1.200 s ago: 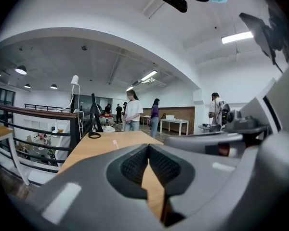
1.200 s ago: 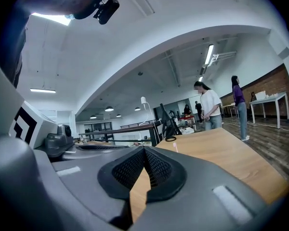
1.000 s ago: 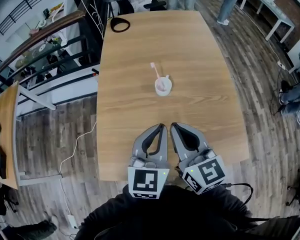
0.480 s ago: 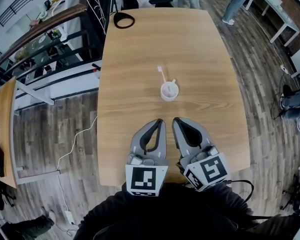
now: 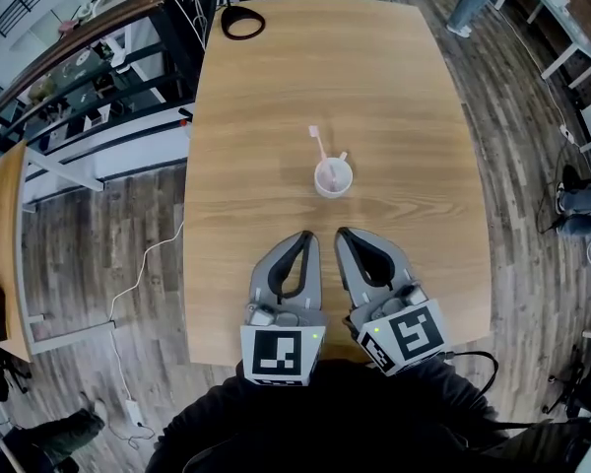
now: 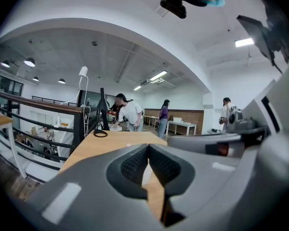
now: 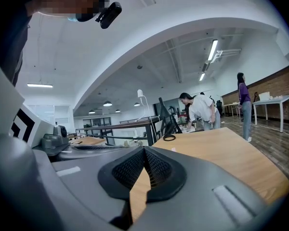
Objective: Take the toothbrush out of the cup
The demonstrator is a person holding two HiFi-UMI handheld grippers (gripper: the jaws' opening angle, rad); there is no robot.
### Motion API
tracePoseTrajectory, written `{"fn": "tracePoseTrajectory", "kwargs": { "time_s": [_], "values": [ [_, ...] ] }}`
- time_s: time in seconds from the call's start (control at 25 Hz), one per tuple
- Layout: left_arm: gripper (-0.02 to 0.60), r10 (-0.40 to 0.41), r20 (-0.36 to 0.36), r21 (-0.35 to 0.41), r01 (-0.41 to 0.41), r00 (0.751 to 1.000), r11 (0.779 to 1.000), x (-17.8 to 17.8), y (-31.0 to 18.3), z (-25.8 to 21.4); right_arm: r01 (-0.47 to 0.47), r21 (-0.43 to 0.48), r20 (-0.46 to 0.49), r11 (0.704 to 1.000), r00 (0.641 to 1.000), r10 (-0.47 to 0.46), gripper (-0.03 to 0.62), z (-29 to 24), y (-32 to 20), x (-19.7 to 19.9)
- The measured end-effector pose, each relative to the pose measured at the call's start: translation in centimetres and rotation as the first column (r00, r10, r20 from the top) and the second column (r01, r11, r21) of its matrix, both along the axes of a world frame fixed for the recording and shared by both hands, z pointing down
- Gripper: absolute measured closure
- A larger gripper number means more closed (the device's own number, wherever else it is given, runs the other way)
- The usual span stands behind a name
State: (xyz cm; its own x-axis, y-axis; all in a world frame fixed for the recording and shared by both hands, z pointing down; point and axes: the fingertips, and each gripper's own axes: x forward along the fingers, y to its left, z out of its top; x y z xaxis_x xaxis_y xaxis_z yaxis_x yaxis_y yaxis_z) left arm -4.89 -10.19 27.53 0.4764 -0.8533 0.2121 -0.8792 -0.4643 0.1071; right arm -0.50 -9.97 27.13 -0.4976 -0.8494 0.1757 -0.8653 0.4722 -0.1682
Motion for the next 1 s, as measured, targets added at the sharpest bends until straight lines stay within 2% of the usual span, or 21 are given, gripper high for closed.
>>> {"fn": "tracePoseTrajectory", "kwargs": {
  "time_s": [0.36,0.72,1.0],
  "values": [
    [0.574,-0.014,0.037,-0.011,0.015,0.999,1.0,0.4,-3.7,1.6,-0.006,-0.025,0.003,1.0,1.0,0.006,0.594,1.7,-4.4,1.0],
    [0.574,-0.032,0.015,-0.127,0.034,0.999,0.991,1.2,-8.8,6.0,-0.016,-0.067,-0.018,0.998,1.0,0.015,0.594,5.2,-11.3,2.2],
    [0.574,-0.046,0.005,-0.171,0.046,0.999,0.984,1.2,-10.7,8.9,-0.012,-0.124,-0.029,0.992,1.0,0.009,0.594,8.5,-13.2,2.0]
  ]
}}
